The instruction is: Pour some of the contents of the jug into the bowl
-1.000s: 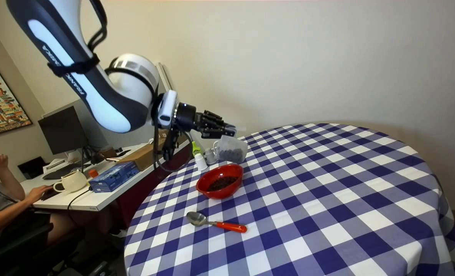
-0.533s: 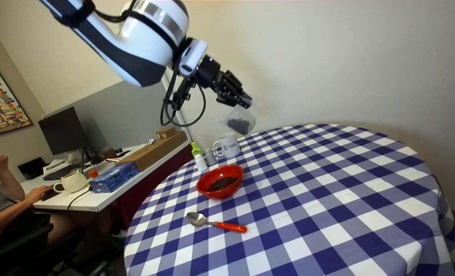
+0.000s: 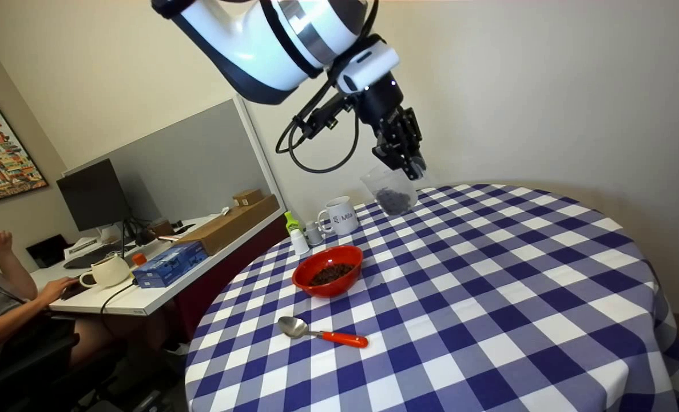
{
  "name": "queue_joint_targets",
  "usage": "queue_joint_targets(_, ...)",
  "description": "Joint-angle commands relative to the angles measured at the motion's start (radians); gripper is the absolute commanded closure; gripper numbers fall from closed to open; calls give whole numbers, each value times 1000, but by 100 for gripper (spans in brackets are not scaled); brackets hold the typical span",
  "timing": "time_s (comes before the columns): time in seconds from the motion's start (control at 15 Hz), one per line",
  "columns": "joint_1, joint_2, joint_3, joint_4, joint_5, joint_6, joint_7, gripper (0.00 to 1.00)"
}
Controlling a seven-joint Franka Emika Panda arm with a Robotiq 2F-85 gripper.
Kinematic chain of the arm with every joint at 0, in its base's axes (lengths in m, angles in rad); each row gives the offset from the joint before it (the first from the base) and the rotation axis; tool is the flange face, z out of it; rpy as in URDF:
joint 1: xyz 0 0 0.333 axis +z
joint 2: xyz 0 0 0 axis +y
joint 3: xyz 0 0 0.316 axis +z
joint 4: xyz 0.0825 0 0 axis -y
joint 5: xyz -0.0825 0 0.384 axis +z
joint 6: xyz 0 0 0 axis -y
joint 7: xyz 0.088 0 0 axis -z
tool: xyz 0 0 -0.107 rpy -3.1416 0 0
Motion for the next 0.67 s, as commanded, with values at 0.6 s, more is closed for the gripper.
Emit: queue_joint_targets(0.6, 763, 37, -886, 70, 501, 145, -266, 93)
